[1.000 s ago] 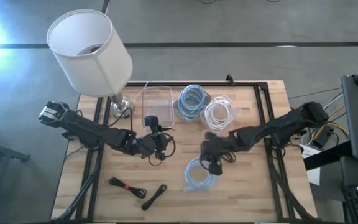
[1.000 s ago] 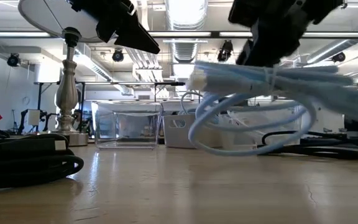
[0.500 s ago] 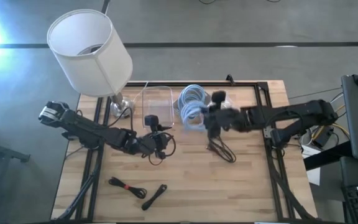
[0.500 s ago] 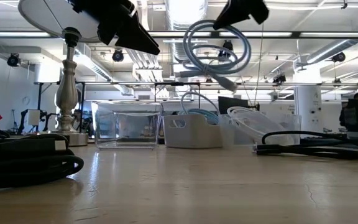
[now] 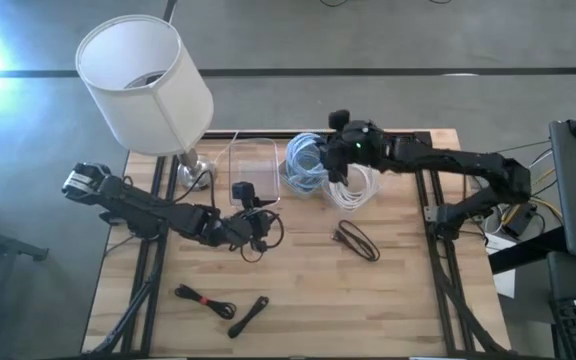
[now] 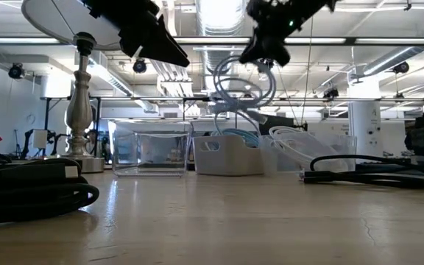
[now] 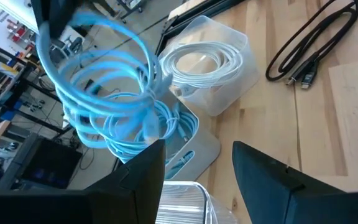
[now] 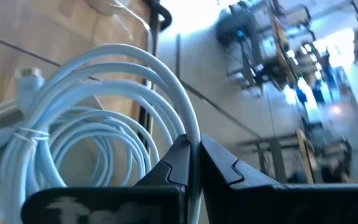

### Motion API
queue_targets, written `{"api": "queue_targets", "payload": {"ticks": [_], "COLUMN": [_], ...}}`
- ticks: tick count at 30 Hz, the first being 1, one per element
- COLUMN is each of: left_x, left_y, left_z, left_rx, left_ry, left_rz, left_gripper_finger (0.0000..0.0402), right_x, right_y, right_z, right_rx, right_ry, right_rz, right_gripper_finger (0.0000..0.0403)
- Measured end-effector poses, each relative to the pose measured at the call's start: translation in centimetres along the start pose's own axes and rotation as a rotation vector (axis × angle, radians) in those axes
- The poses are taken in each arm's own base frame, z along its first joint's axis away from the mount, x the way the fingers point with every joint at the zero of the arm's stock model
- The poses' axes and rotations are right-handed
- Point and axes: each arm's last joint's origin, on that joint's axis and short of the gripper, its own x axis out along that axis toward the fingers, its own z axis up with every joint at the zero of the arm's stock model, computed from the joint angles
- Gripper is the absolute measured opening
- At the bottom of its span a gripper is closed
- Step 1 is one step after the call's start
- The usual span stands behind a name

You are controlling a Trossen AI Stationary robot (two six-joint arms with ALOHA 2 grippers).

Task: Sort HDMI cables
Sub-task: Put the blue HDMI cable into the gray bin

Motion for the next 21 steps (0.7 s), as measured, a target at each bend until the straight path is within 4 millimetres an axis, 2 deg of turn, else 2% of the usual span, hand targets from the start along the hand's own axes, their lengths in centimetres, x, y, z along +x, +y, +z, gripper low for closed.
{"api": "queue_targets", "payload": {"ticks": [5, 10, 15, 21], "left_x": [0.1, 0.2, 0.4, 0.5], "left_y": [0.1, 0.2, 0.4, 0.5], "left_z": [-0.1, -0.1, -0.2, -0.3], "left_rx": [-0.004, -0.005, -0.024, -0.057], "left_ry": [0.004, 0.007, 0.013, 0.016], "left_rz": [0.004, 0.007, 0.015, 0.018], "left_gripper_finger": [0.0190, 0.0191, 0.0190, 0.0191], "right_x": [3.5, 6.9, 9.8, 11.9], "right_y": [-0.4, 0.8, 2.1, 2.7], "right_z": [-2.7, -4.7, -5.3, -5.6], "right_rx": [-0.049, -0.092, -0.102, -0.111], "right_ry": [0.055, 0.143, 0.173, 0.227], "right_rz": [0.005, 0.064, 0.098, 0.097], "right_gripper_finger": [0.0013, 0.0013, 0.0013, 0.0025]}}
